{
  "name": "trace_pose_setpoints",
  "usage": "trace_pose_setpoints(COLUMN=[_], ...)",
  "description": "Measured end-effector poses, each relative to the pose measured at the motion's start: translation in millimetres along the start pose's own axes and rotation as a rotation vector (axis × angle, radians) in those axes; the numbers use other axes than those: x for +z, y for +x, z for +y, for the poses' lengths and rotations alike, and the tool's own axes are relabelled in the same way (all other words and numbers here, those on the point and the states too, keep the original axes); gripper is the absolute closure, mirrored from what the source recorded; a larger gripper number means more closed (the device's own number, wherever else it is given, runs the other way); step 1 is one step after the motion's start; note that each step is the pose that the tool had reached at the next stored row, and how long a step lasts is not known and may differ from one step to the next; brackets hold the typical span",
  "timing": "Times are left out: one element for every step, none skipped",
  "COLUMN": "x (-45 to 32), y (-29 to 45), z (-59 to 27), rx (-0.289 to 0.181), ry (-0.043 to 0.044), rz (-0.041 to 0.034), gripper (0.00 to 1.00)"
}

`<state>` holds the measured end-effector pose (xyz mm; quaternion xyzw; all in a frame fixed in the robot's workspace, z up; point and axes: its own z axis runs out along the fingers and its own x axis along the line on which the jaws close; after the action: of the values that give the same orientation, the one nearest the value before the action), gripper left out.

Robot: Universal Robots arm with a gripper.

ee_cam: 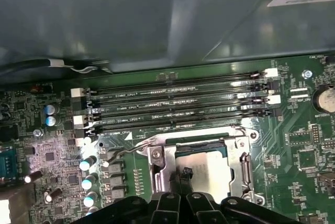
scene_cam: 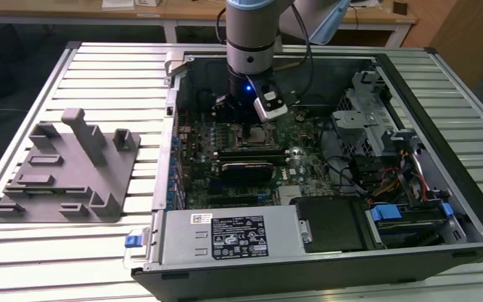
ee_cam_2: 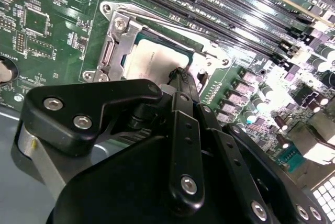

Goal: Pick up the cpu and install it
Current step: 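Close the cpu cover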

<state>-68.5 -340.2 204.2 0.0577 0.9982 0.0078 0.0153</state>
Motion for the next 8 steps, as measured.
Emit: trace_pose_setpoints(x=[0.0,0.0,0.1,0.1,0.1,0.4,1.0,1.3], y=[0.0,0.0,0.0,0.0,0.0,0.1,0.2,0.4], z=[0.0,0.0,0.0,0.0,0.0,0.0,0.1,0.0], rx=[0.0,0.0,0.0,0.0,0.0,0.0,0.0,0.0], ry=[0.0001,0.0,0.0,0.0,-0.0001,-0.0003,-0.0005,-0.0003], rz=[0.0,0.0,0.0,0.0,-0.0001,-0.0002,-0.0003,-0.0002], gripper=[0.89,0.89,0.89,0.89,0.89,0.89,0.89,0.89])
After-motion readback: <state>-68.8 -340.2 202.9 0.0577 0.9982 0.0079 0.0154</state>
